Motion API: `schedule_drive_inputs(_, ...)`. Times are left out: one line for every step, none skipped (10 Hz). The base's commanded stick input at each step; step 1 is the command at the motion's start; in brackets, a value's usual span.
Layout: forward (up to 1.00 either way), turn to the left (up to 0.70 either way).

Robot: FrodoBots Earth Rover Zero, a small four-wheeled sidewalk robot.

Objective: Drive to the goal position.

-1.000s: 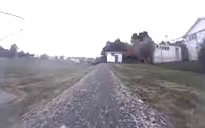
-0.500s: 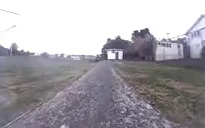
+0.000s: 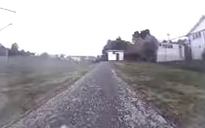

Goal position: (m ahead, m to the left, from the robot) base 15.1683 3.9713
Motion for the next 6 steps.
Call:
schedule_drive_inputs(0.70, 0.00)
schedule_drive_inputs(0.70, 0.00)
schedule_drive_inputs(0.70, 0.00)
schedule_drive_inputs(0.70, 0.00)
schedule_drive_inputs(0.70, 0.00)
schedule_drive_inputs(0.70, 0.00)
